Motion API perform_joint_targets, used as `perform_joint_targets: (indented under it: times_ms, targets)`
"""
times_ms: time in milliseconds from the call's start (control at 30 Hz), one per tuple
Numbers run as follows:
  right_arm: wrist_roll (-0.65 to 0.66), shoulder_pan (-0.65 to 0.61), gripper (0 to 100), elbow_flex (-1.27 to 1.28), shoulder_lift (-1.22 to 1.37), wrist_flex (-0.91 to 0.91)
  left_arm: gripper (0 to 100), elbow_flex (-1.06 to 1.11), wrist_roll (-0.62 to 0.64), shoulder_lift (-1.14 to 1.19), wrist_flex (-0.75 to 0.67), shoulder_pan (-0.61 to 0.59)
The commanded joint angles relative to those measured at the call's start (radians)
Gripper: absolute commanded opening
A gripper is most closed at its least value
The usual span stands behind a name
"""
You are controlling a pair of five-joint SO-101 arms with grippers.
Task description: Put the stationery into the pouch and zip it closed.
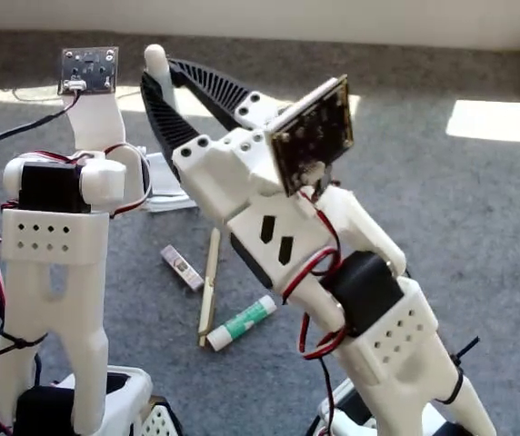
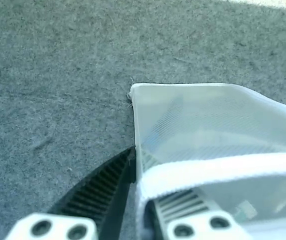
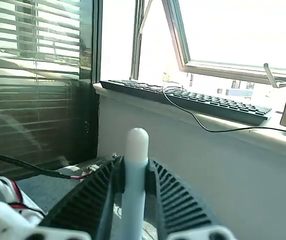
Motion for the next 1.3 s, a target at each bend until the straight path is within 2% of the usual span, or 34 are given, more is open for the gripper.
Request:
perform_joint_targets:
  times_ms: [0,533,867,1267]
  targets:
    - [0.081,-0.007,0.5,-0.005,0.031,-0.031,1,0.016,-0.011,-0.007,-0.014,0.010]
    - [0.083,0.031,0.5,0.133,0.028,-0.025,1,0.021,-0.011,-0.007,-0.021,-0.016]
    - [0.089,0.024,0.6,0.334,-0.213,-0.027,1,0.021,-0.011,-0.007,-0.021,-0.022]
    - [0.089,0.024,0.6,0.535,-0.352,-0.024,1,0.024,-0.011,-0.007,-0.021,-0.024]
